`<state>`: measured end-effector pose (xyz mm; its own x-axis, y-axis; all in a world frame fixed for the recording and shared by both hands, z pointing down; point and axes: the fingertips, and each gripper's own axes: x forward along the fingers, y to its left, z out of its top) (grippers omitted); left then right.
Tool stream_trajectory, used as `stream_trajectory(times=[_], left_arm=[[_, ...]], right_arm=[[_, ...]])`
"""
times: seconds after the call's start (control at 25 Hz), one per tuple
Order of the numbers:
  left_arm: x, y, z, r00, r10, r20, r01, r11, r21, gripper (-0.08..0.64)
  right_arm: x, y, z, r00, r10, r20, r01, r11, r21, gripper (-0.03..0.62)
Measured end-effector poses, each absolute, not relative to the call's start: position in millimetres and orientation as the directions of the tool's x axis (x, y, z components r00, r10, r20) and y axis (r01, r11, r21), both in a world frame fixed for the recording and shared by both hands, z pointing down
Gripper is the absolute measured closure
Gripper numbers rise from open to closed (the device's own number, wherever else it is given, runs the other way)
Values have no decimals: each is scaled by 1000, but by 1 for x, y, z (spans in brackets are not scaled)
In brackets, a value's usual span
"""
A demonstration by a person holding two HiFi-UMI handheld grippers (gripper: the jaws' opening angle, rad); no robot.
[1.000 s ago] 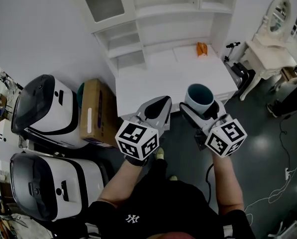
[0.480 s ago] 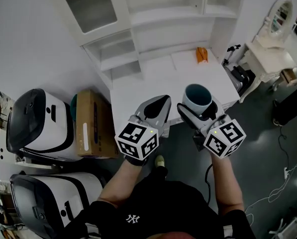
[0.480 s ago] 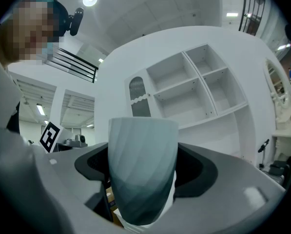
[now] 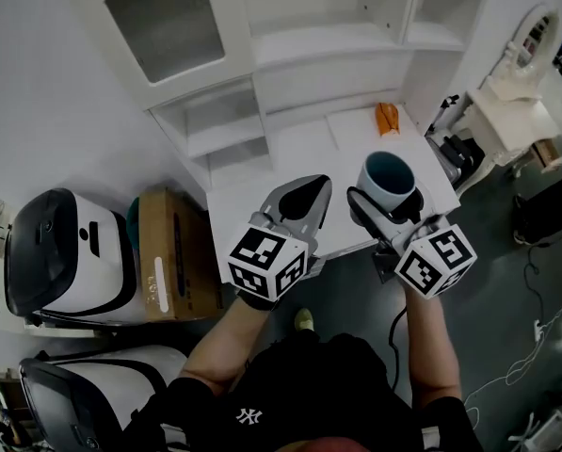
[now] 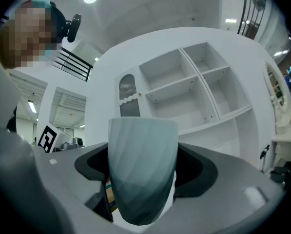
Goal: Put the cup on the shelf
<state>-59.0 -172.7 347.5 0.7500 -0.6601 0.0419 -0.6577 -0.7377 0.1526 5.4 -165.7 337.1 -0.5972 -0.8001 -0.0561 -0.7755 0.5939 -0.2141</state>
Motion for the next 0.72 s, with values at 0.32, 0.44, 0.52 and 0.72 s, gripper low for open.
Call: stream_trajectory(times=[0.32,0.44,0.52,0.72], left_arm=[[-57,-218,336,755,-655,25,-650,-743,159,560],[-52,-237,333,751,-660,20,-655,-740,154,560],[-47,-251,331,745,-667,18,-661,-735,147,560],[-29,-296,325,729,-684,23,-680,-720,138,560]], right_arm=[[-2,-215,324,-596,-801,-58,-781,595,-189,195],[3,-238,319,-601,-796,-66,-778,602,-178,195],[10,-256,315,-605,-793,-74,-775,607,-173,196],[29,-310,302,-619,-781,-87,-764,624,-161,195]])
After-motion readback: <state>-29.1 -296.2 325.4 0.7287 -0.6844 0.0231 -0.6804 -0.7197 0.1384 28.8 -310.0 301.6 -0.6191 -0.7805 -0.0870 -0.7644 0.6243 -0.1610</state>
